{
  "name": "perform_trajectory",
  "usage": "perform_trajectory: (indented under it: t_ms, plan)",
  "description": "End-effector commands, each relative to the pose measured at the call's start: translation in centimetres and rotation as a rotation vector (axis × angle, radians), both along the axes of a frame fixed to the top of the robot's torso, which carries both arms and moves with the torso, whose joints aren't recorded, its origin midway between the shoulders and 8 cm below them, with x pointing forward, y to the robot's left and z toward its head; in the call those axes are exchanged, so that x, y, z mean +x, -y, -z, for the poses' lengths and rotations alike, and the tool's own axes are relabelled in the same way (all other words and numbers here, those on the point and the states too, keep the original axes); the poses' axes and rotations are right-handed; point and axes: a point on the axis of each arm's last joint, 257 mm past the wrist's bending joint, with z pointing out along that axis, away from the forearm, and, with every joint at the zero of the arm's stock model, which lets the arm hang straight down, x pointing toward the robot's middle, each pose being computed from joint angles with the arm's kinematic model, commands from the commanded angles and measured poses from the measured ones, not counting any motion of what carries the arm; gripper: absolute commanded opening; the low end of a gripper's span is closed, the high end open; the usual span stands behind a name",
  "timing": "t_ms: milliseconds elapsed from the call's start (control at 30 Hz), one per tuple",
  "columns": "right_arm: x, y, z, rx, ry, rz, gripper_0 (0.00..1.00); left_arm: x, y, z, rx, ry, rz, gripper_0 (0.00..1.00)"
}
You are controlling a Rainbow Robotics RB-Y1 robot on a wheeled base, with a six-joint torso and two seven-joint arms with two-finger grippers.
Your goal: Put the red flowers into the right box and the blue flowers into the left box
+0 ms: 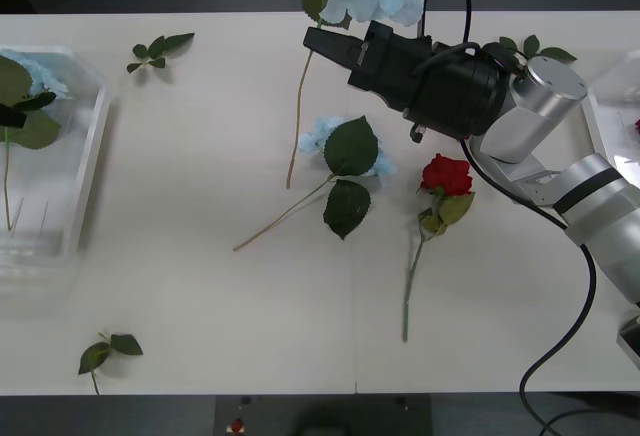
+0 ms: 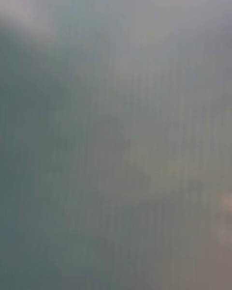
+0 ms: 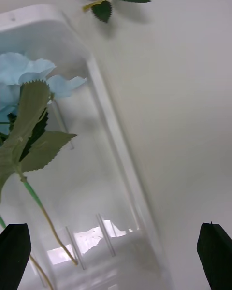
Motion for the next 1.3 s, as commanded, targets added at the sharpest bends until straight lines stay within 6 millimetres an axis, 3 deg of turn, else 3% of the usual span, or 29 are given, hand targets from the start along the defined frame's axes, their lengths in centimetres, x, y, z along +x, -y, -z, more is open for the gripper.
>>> perform_trajectory:
  t_ms: [33,267,633,833,1200,1300]
  plan:
    - [-0.9,-1.2,-1.9,0.019,0.022,-0.033,0.0,-1.6,3.1,-2.1,-0.044,0.031,0.182,1.0]
    - [-0.9,-1.3,-1.9,0.021,0.023,-0.034,0.0,-4.6,11.2,-2.7,-0.26,0.006,0.422,1.0]
    - [-1.1,-1.6,-1.9,0.027,0.022,-0.039,0.0,-8.4,20.0,-5.1,-0.477,0.019,0.701,1.0]
    - [-1.2,-1.8,-2.0,0.029,0.026,-0.043,0.0,-9.3,25.0,-5.2,-0.57,0.007,0.804,1.0]
    - [-1.3,-2.0,-2.0,0.033,0.027,-0.046,0.0,-9.0,33.2,-4.7,-0.648,0.042,0.894,1.0]
    - [-1.4,-2.1,-2.1,0.035,0.028,-0.048,0.0,-8.8,34.6,-4.8,-0.663,0.06,0.896,1.0]
